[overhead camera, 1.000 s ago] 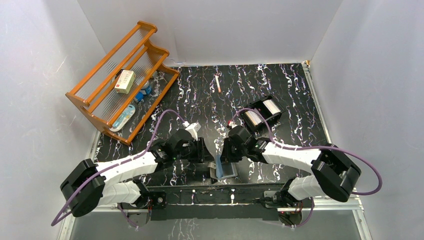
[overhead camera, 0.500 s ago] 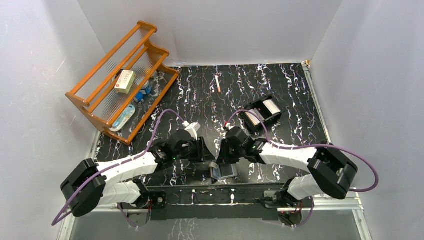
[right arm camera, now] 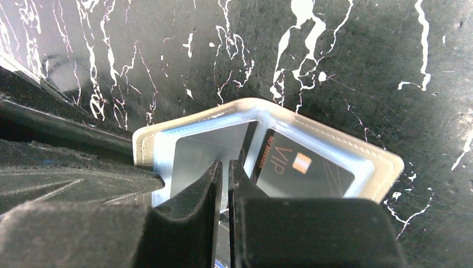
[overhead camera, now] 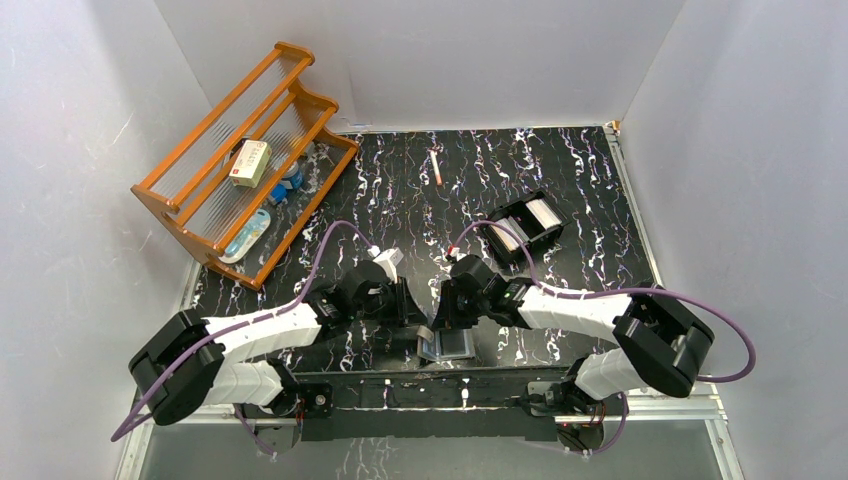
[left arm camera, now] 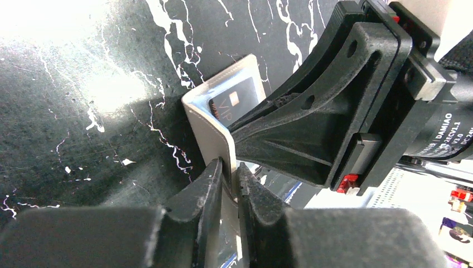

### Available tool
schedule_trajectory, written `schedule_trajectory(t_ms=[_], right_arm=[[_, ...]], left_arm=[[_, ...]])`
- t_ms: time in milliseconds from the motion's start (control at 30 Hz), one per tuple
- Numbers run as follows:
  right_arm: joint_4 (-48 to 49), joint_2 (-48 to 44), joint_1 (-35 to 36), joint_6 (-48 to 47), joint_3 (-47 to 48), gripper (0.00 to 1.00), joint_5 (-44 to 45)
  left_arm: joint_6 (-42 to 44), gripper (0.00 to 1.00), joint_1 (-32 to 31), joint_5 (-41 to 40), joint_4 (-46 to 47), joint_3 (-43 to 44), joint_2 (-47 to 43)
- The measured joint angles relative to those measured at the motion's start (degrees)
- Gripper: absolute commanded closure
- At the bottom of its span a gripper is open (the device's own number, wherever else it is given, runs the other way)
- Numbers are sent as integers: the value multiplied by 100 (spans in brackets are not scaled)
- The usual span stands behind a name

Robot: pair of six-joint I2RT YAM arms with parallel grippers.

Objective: Put the credit cards into the card holder
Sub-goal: Turn over the card slot in the card holder.

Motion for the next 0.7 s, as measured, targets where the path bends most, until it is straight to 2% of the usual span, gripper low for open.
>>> schedule_trajectory(t_ms=[100, 700], right_arm=[[-9, 0, 9, 0, 0, 83, 13], [267, 376, 15, -7, 20, 83, 81]], left_arm=[[4, 100, 4, -4, -7, 0, 2], [-22, 100, 33, 175, 4, -46, -372]])
